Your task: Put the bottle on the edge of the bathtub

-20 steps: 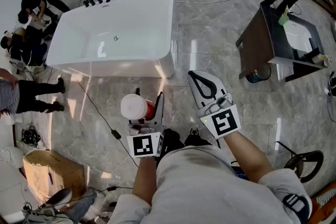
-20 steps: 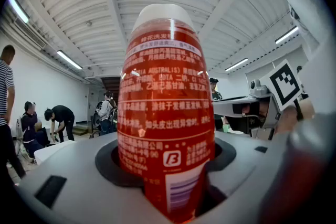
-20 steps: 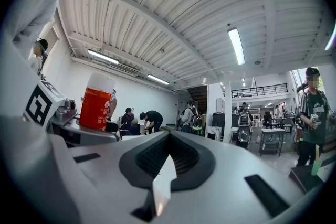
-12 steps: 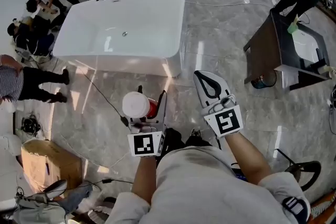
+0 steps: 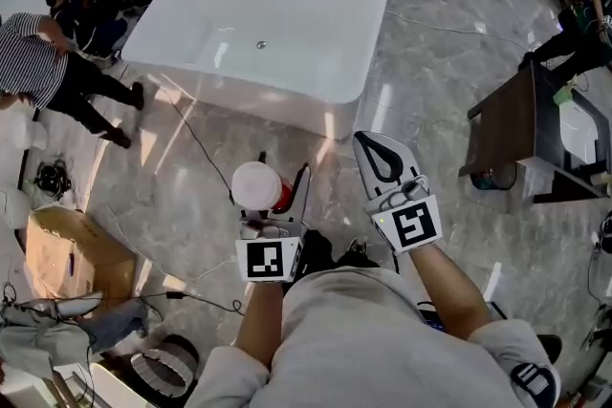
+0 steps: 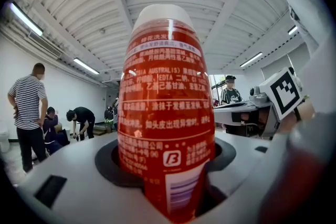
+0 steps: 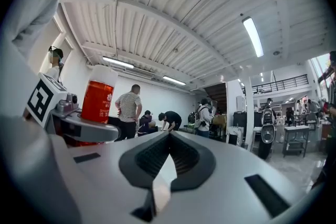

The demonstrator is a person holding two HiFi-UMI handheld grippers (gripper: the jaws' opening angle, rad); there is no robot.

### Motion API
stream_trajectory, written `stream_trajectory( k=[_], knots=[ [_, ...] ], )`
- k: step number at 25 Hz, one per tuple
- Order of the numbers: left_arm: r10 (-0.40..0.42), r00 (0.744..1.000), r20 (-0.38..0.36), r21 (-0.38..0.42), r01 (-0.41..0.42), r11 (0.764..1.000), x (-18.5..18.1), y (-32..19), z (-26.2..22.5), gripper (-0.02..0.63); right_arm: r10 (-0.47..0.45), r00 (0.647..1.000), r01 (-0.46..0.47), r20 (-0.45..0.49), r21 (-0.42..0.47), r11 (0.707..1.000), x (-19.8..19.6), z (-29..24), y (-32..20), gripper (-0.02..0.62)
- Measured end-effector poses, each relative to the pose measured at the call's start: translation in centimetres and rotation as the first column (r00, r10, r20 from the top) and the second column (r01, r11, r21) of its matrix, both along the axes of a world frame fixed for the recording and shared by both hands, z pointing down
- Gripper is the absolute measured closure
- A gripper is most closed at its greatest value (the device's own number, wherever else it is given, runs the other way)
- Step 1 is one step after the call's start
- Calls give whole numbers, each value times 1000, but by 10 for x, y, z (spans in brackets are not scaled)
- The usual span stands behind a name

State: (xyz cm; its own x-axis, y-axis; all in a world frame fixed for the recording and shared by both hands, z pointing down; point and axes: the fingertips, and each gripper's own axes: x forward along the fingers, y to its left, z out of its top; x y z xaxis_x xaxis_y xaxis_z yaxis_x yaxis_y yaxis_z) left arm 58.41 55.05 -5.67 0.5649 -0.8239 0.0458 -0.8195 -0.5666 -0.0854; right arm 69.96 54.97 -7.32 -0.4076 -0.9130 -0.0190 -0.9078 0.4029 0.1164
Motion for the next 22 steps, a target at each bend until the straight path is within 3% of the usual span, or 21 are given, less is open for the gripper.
stream_trajectory(
  k=[3,7,10,14,22],
  knots=[
    [-41,999,-4,4,41,999,-24,-7,-1,308,-45,999,44,-17,-55,998,-23,8,-10,589],
    [-99,995,22,-11,100,995,-62,-19,7,310,-127,991,127,-31,-6,992,-60,0,-28,589],
    [-132,991,32,-24,133,991,-86,-27,12,308,-177,983,177,-44,-21,984,-87,6,-38,589],
    [-165,986,-6,-19,165,986,-113,-38,7,308,-236,969,233,-68,-41,972,-125,13,-53,589],
    [-223,975,-14,-40,222,974,-182,-72,13,308,-307,949,301,-73,-81,950,-188,23,-91,589]
  ],
)
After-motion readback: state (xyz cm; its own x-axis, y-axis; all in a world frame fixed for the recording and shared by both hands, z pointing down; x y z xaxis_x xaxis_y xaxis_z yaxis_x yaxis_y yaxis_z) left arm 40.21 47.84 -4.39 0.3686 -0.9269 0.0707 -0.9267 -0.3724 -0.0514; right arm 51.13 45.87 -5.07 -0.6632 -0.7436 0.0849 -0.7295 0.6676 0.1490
